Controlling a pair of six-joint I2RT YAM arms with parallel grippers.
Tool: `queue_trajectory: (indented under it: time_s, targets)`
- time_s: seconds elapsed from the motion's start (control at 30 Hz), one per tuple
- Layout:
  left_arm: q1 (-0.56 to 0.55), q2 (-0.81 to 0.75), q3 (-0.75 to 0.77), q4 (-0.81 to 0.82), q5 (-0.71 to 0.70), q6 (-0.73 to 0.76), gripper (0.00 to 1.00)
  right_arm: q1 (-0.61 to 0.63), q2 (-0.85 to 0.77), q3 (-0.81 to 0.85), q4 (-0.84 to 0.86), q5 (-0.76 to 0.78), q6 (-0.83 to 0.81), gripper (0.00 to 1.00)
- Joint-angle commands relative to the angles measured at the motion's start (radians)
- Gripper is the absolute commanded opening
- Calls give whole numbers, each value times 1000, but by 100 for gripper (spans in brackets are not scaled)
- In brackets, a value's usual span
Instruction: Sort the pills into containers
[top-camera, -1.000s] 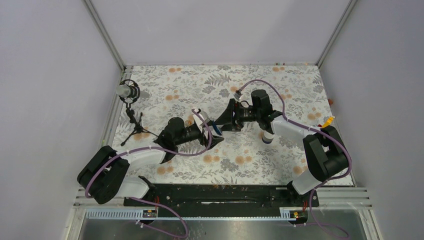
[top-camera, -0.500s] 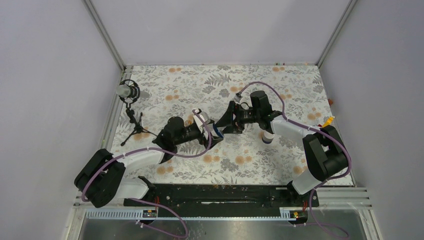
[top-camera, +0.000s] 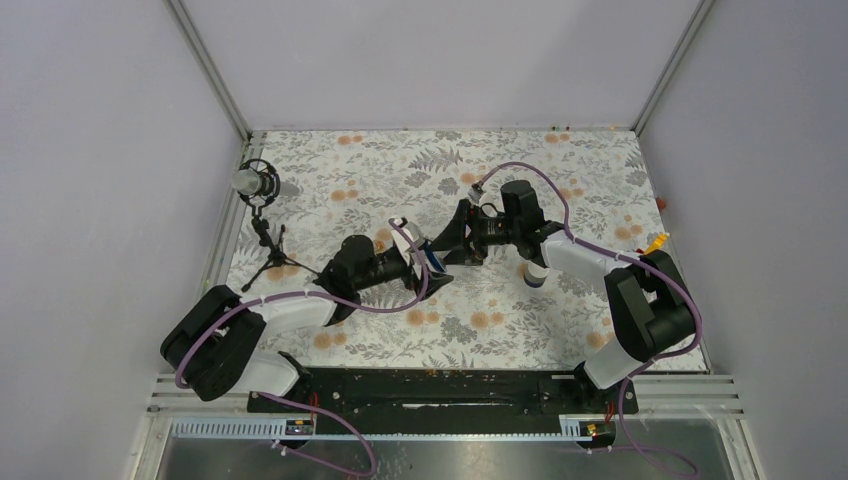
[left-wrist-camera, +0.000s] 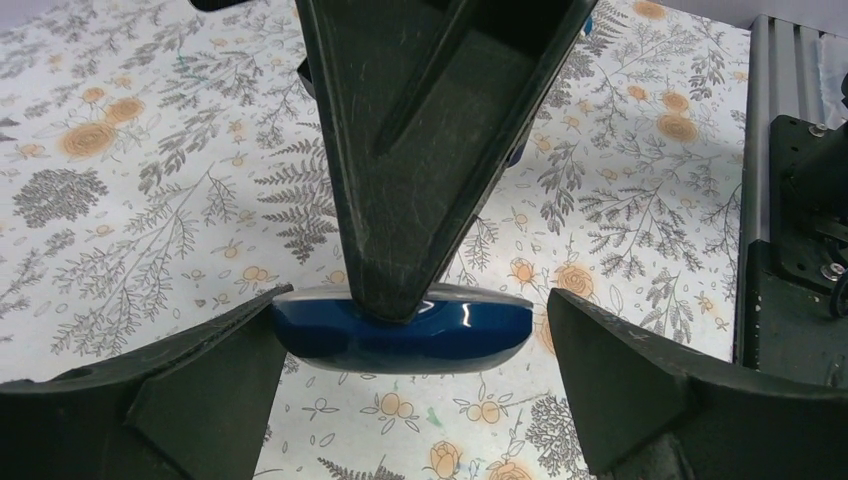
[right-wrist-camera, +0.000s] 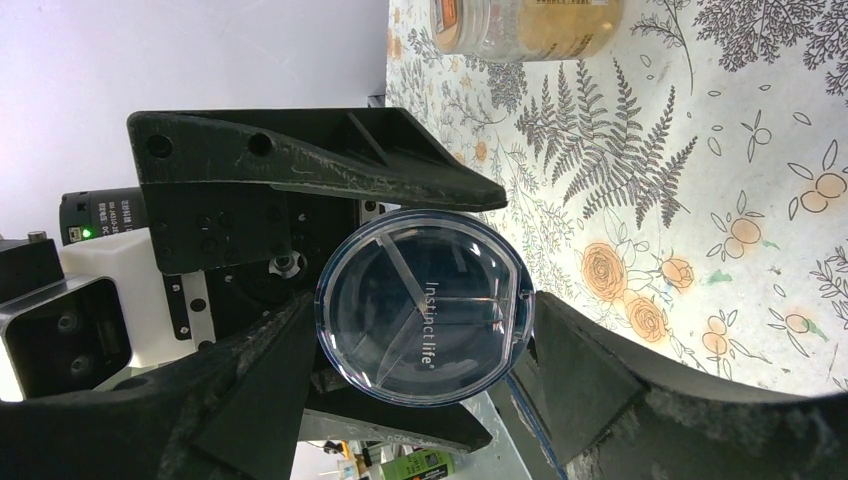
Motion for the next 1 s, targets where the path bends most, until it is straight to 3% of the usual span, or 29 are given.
queue_trajectory:
  time_s: [0.0,0.13,0.3,0.47,0.6,0.87,0.97]
  targets:
    - [-8,-5,2,108,-33,30,99,-2,10,20,19,-15,11,54]
    - [-11,3,0,106,-26,59,97,-2,16,17,11,-17,13,54]
    - [-14,15,0,79,-5,83,82,-2,19,16,21,-19,25,54]
    - [-14,17,-3,56,1,95,90,-2,24,13,42,-23,41,54]
    - [-14,19,0,43,-5,106,90,-2,27,9,42,-24,42,54]
    - [-20,12,-2,68,-42,110,64,-2,33,2,46,-21,37,55]
    - [-21,12,-5,72,-45,119,44,-2,32,-1,49,-16,33,55]
